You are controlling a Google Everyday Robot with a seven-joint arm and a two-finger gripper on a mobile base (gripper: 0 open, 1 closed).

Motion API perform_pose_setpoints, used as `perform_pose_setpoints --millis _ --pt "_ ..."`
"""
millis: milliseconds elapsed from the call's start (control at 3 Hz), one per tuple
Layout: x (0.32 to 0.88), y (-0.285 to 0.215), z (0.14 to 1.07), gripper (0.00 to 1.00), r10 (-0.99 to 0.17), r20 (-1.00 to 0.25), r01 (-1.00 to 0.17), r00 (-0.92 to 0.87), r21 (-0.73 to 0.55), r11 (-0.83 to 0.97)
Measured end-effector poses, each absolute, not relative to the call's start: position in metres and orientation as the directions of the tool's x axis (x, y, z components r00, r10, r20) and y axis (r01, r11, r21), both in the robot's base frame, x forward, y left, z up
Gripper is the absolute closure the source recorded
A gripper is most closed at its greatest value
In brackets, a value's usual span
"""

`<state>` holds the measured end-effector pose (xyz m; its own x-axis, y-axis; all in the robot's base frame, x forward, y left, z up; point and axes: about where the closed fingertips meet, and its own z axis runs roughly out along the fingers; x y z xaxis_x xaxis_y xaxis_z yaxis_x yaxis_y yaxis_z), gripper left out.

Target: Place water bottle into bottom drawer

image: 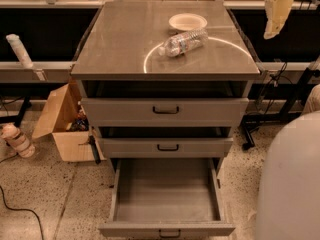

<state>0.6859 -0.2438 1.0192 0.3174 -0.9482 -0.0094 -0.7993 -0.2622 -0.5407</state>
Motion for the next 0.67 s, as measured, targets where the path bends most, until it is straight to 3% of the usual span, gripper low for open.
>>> perform_pose_setpoints --millis 667 --pt "0.693 -0.205 1.010 0.00 -0.929 -0.082 -0.808 0.362 -0.524 -0.269"
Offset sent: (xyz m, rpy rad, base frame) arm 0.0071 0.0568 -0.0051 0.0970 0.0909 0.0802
